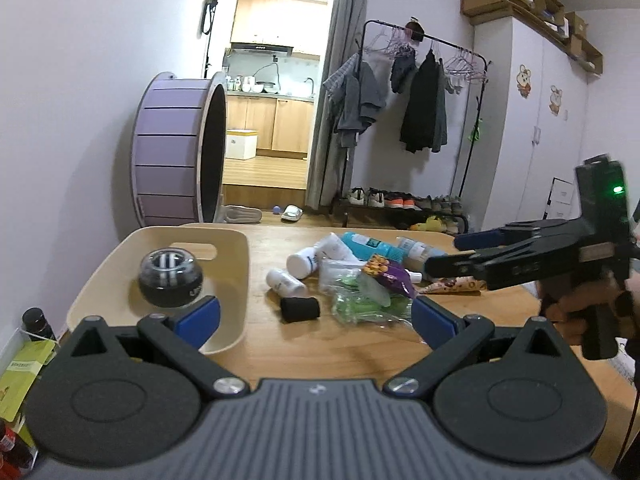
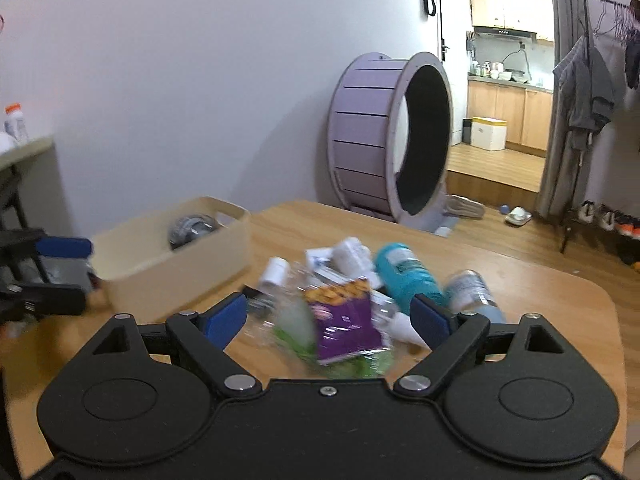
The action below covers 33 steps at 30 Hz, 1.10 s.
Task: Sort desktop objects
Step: 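Move the right gripper back over the pile toward the paper cone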
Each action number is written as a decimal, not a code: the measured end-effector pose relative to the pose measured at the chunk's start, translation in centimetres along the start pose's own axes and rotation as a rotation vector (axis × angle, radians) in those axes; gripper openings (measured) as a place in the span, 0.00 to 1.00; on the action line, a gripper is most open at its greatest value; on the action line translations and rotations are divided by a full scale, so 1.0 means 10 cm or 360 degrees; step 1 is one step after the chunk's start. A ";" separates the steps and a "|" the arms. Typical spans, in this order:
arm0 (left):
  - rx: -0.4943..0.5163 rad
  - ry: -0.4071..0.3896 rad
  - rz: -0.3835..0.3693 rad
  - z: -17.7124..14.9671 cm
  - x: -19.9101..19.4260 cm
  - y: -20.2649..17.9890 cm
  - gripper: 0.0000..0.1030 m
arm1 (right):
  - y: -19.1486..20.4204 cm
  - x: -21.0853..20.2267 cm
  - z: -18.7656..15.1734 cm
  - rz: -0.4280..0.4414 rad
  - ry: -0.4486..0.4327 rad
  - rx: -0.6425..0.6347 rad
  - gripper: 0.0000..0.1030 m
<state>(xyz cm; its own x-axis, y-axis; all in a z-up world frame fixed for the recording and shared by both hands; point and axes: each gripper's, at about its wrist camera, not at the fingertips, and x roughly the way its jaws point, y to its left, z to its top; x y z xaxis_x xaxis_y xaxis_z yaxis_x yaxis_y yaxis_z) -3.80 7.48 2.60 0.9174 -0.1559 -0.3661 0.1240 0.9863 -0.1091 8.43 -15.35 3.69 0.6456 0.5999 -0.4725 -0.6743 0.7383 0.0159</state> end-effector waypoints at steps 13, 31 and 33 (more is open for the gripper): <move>0.0028 -0.0006 -0.0034 -0.06 0.07 -0.11 0.99 | -0.18 0.42 -0.19 0.0024 0.0045 0.0004 0.70; 0.0032 0.0025 -0.0164 -0.10 -0.01 -0.10 0.99 | -0.38 0.13 -0.16 0.0165 -0.0032 0.0215 0.38; 0.0037 0.0021 -0.0147 -0.11 -0.02 -0.09 0.99 | -0.33 0.08 -0.12 0.0189 -0.0046 0.0193 0.38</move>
<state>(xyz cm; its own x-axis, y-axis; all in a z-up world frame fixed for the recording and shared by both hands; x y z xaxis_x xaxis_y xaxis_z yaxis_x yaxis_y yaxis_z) -4.54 6.54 1.77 0.8966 -0.2467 -0.3678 0.2167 0.9687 -0.1213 10.72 -17.68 2.18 0.5752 0.6924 -0.4356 -0.6995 0.6924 0.1769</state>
